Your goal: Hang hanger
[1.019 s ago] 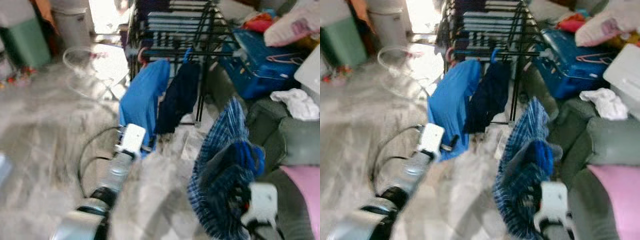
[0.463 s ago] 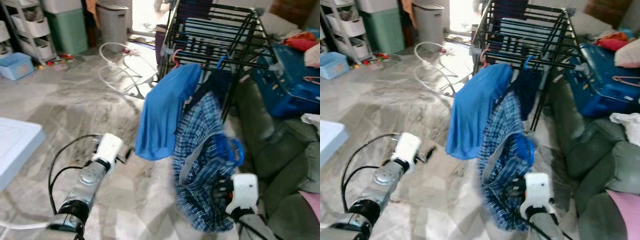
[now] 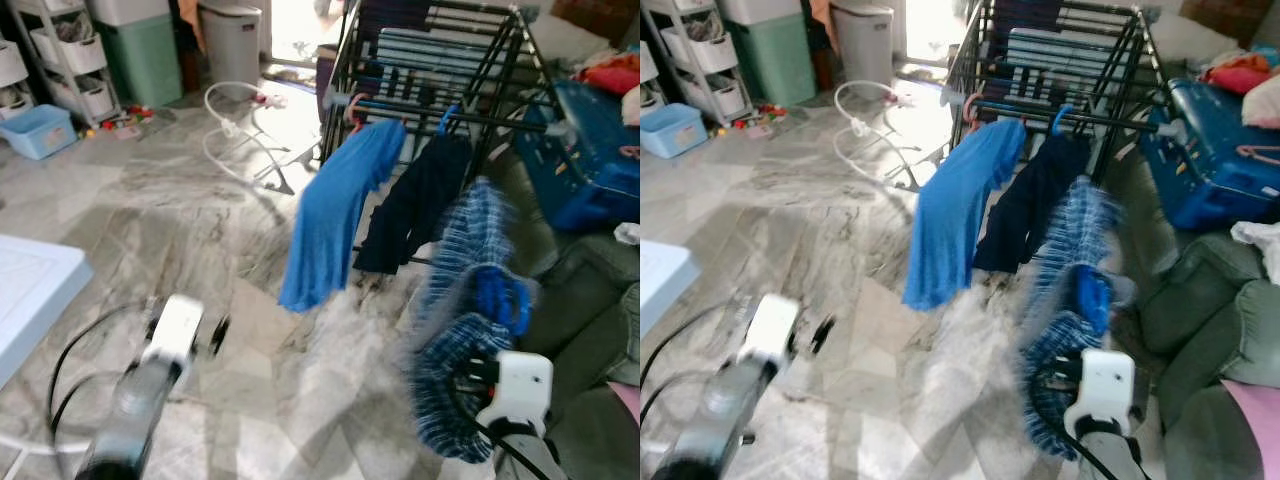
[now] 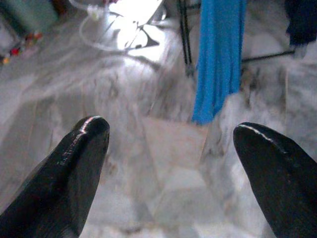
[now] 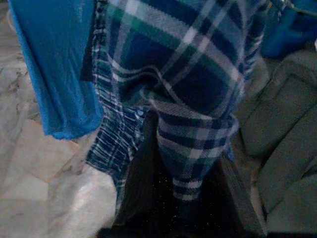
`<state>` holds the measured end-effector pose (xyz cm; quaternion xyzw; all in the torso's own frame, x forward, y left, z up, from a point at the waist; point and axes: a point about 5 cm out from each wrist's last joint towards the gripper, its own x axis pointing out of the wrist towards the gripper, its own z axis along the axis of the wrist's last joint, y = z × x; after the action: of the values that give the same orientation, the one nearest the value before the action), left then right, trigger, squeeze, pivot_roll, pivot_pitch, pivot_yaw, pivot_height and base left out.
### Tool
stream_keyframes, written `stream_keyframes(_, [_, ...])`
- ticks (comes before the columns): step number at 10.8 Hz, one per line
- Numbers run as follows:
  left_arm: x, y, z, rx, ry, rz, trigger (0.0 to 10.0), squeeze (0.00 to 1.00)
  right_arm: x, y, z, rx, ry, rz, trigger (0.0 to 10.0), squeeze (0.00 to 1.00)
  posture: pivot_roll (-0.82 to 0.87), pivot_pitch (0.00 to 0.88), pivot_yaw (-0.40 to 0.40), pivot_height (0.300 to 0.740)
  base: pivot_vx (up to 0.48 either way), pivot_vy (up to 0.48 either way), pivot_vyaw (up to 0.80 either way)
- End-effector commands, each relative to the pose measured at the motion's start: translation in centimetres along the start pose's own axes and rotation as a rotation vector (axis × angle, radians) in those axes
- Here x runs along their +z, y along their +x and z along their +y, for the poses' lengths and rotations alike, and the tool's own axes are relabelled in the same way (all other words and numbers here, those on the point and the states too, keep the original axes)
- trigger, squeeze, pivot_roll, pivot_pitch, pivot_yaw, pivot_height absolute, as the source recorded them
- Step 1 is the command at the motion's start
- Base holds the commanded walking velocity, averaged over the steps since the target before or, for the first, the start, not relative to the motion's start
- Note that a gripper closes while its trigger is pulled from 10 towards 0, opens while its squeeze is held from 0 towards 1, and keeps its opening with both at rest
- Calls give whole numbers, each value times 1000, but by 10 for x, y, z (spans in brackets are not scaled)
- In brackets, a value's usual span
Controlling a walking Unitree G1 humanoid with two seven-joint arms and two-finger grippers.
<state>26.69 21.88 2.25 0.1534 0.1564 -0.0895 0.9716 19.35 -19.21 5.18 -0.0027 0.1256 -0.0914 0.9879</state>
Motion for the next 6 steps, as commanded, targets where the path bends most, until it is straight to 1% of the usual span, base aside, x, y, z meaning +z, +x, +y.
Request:
stream_keyframes(1, [10,1,1,9,13,-45,10000,0,11,-3,-8,-46,18,-62,0,0,103,36,-60,740,0,0,0])
stream_keyframes(2, [12,6,0,7,15,-56,10000,0,14,-8,-11,-72,33,-81,0,0,87,43,-50,740,0,0,0])
stream_keyframes(3, [12,10,-7,-67,29,-49,10000,0,13,-16,-12,-95,52,-85,0,0,51,52,-39,740,0,0,0])
stream_keyframes(4, [11,11,-10,-85,23,-48,10000,0,13,-19,-12,-95,53,-87,0,0,42,52,-34,740,0,0,0])
stream_keyframes(5, [14,17,-15,-100,-13,-46,10000,0,10,-23,-11,-95,49,-77,0,0,21,48,-33,740,0,0,0])
stream_keyframes(6, [17,21,-20,-119,-22,-55,10000,0,12,-24,-10,-84,45,-81,0,0,9,43,-30,740,0,0,0])
